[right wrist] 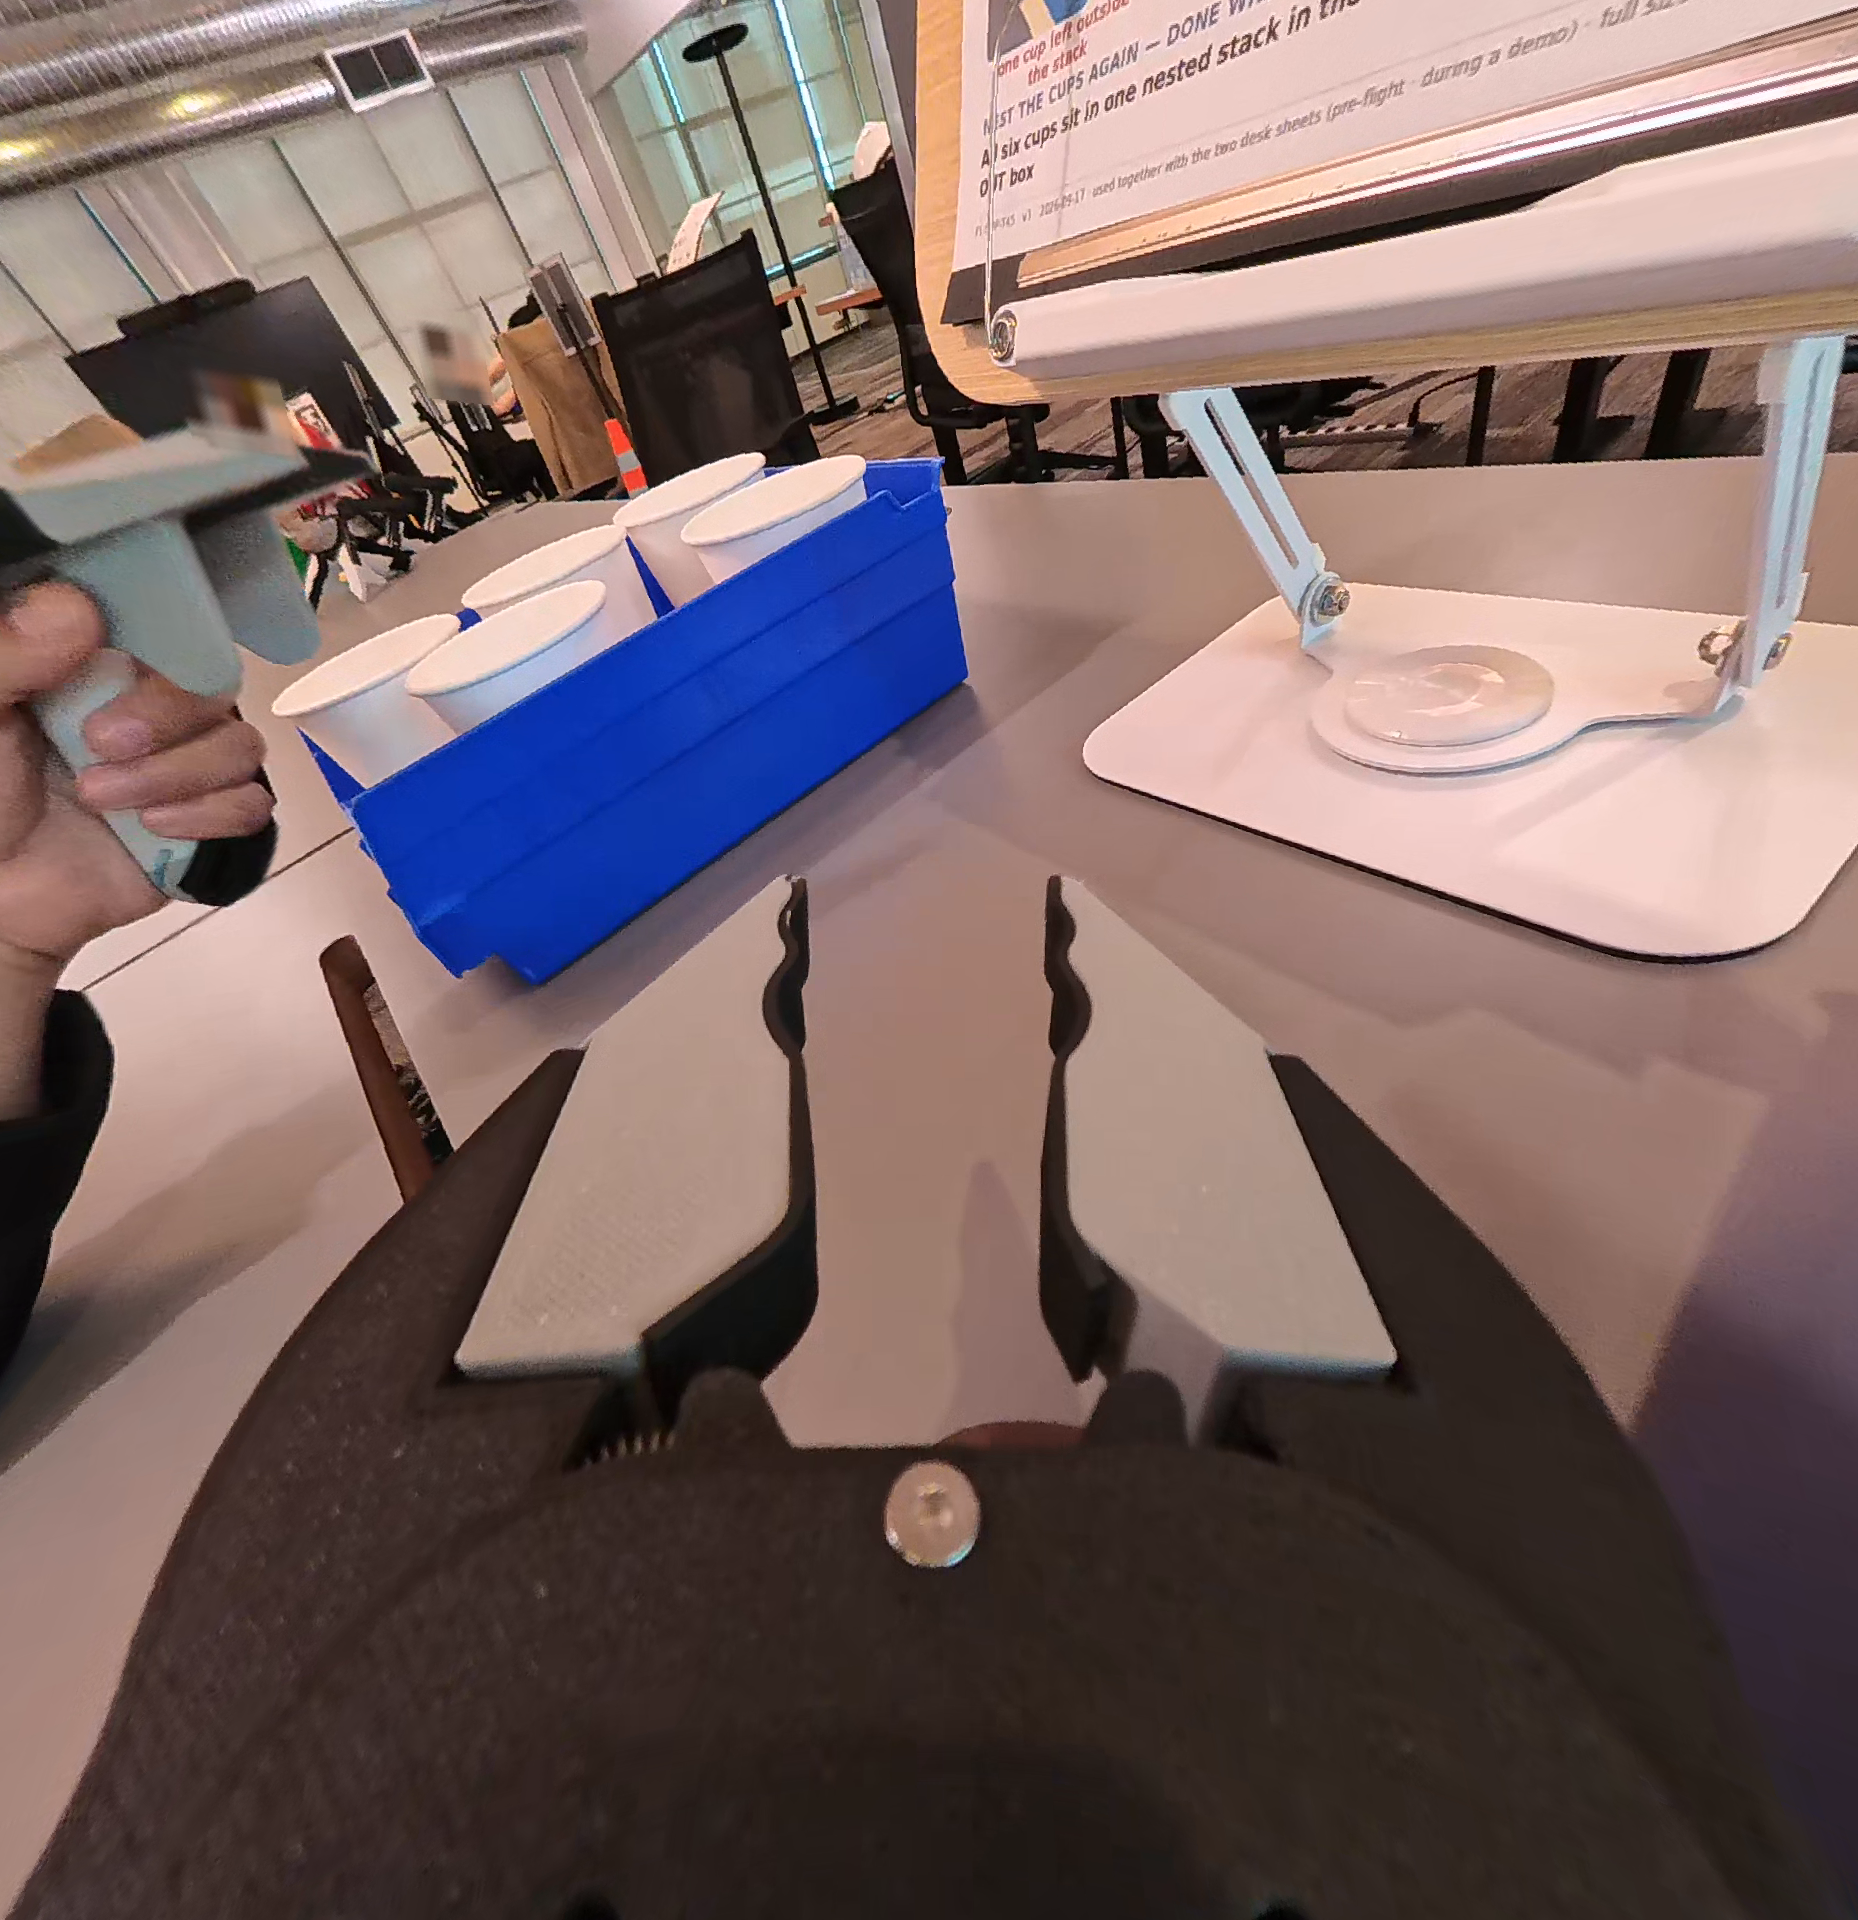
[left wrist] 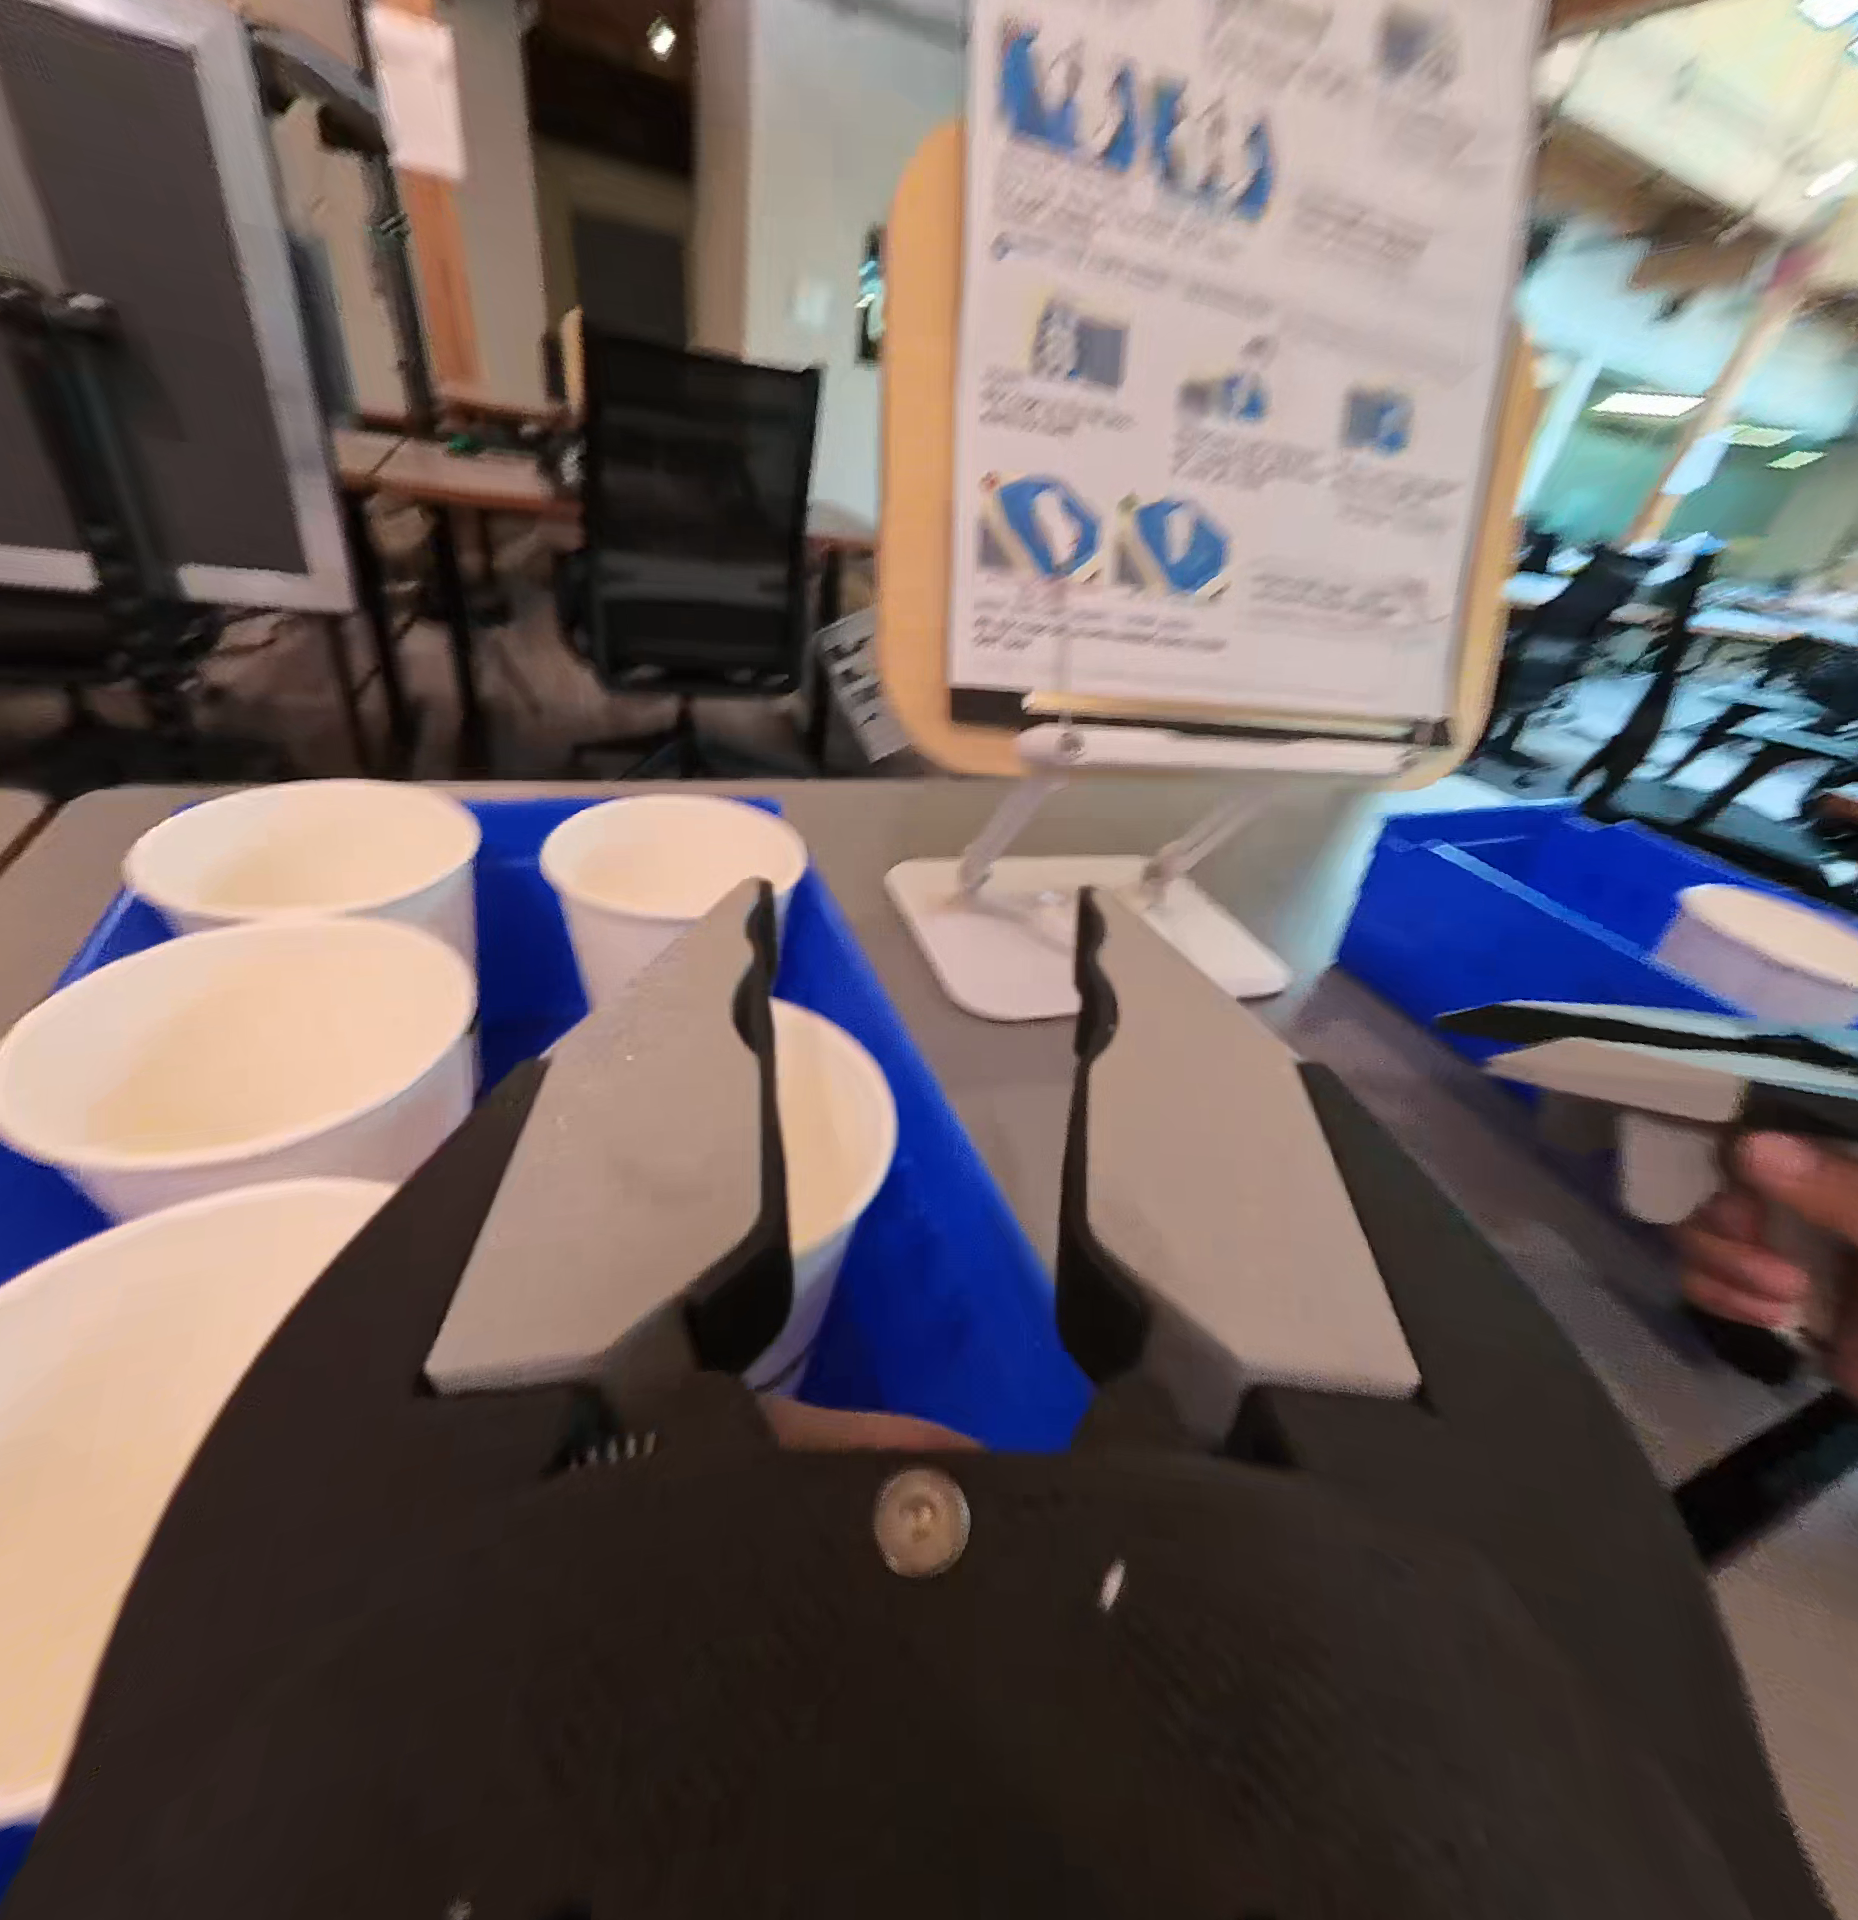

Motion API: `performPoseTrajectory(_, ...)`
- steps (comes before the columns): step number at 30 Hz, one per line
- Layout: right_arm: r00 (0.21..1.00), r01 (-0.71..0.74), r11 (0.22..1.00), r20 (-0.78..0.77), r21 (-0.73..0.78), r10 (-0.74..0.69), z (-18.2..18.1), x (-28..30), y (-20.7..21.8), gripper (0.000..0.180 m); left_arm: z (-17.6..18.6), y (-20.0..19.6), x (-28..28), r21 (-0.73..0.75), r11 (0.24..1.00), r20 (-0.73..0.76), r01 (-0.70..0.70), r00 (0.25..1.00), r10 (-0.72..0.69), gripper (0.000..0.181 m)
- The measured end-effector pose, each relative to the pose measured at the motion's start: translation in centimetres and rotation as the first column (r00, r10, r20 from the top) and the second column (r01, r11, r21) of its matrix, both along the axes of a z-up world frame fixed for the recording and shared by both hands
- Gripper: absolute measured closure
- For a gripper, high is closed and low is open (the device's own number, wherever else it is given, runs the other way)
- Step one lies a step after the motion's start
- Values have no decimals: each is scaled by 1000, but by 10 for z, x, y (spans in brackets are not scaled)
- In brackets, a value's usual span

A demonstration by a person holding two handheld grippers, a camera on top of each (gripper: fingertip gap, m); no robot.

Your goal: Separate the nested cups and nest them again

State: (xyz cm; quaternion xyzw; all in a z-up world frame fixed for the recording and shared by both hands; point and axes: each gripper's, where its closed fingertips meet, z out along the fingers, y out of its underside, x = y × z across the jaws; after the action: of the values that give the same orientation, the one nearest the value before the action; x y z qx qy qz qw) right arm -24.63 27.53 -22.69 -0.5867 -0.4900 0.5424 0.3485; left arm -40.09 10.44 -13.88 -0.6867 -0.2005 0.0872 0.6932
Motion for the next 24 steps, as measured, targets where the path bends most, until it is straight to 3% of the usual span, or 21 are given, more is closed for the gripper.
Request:
performPoseTrajectory(2,1000,-10,1000,0,-15,10,0,0,-2,137,-14,0,-6,-92,995,3,-39,999,39,115)
performPoseTrajectory(6,1000,-14,999,-3,-29,14,0,0,-3,137,-41,3,-10,-288,952,-43,-104,994,96,112)
performPoseTrajectory(11,1000,-19,998,-5,-59,18,0,0,-1,138,-58,8,-3,-393,917,-51,-71,997,55,112)
performPoseTrajectory(15,1000,-25,997,-9,-79,24,0,0,-2,138,-70,-1,-15,-473,868,-106,-152,988,115,113)
performPoseTrajectory(19,1000,-26,996,-13,-82,25,1,1,-1,138,-82,0,-15,-529,835,-119,-151,987,104,131)
performPoseTrajectory(21,1000,-27,996,-13,-85,26,1,1,-2,139,-91,-2,-20,-576,798,-147,-175,983,110,150)
performPoseTrajectory(24,1000,-28,996,-16,-87,27,2,2,-2,139,-92,-1,-24,-592,777,-205,-214,972,112,157)
